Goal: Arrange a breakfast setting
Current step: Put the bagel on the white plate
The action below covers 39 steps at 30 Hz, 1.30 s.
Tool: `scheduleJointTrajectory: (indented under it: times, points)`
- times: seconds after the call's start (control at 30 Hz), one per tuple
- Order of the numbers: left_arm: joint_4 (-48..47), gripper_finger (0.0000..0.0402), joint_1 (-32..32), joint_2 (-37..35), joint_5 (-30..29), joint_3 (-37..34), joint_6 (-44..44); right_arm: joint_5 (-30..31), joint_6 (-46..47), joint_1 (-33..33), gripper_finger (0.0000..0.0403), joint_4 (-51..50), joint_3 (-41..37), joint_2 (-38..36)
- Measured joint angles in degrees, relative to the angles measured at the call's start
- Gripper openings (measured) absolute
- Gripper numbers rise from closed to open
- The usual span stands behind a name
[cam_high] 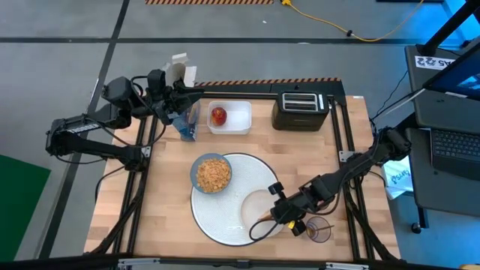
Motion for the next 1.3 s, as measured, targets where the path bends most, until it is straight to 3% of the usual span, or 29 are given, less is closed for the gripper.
scheduleJointTrajectory:
  times: [0.43, 0.97, 1.3]
  points:
    - [-0.02, 0.0119, 0.00, 0.00, -0.01, 0.00, 0.02, -4.22, -0.31, 0.00, 0.0029, -0.59, 0.00, 0.19]
    - [-0.02, 0.0119, 0.00, 0.00, -0.01, 0.00, 0.02, -2.75, -0.53, 0.00, 0.0032, -0.26, 0.00, 0.19]
    - [0.00, 0.0119, 0.00, 0.00, -0.01, 0.00, 0.02, -2.16, -0.54, 0.00, 0.0125, -0.17, 0.00, 0.19]
